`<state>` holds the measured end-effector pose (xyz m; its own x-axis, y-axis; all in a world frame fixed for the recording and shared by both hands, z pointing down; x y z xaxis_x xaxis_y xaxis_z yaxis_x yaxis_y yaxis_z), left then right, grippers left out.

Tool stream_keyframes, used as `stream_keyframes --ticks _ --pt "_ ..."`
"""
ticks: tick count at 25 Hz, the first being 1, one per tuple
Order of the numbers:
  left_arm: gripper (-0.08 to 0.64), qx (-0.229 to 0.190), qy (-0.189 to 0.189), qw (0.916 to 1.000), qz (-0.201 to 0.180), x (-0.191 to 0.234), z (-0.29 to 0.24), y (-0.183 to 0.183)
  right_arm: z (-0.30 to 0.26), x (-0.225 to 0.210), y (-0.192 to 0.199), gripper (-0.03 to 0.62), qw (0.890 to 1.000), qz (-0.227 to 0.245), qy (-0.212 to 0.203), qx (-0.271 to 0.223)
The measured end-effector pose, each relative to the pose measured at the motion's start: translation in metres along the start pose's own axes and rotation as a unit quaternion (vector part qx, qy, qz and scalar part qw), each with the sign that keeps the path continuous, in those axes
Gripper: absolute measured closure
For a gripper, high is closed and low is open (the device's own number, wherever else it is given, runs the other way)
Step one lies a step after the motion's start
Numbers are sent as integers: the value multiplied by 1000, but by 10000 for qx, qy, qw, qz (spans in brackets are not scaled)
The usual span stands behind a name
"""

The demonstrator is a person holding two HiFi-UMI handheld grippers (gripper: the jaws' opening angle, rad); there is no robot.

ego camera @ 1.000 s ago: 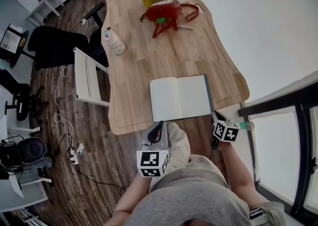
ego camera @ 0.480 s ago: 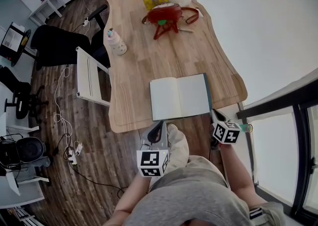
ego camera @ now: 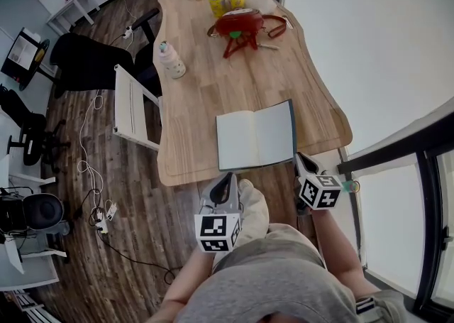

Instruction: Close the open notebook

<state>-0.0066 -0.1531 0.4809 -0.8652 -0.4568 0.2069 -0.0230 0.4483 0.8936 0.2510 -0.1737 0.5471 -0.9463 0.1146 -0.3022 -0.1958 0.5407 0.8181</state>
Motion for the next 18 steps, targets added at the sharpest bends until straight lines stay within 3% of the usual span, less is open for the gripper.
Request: stream_keyframes --ticks 18 --pt "555 -50 -350 9994 57 15 21 4 -6 58 -20 581 9957 438 -782 -251"
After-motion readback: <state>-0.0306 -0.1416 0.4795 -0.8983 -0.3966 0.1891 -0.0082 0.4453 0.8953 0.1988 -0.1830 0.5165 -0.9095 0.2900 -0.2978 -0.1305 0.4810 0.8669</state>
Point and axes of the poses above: the fingertips, and each gripper's own axes: z backward along the fingers, x to its left, y out of its underside, the point moved 7 cm from there along z, backward along the fingers, and after that the axes turned 4 degrees about z, right-handed, at the moved point
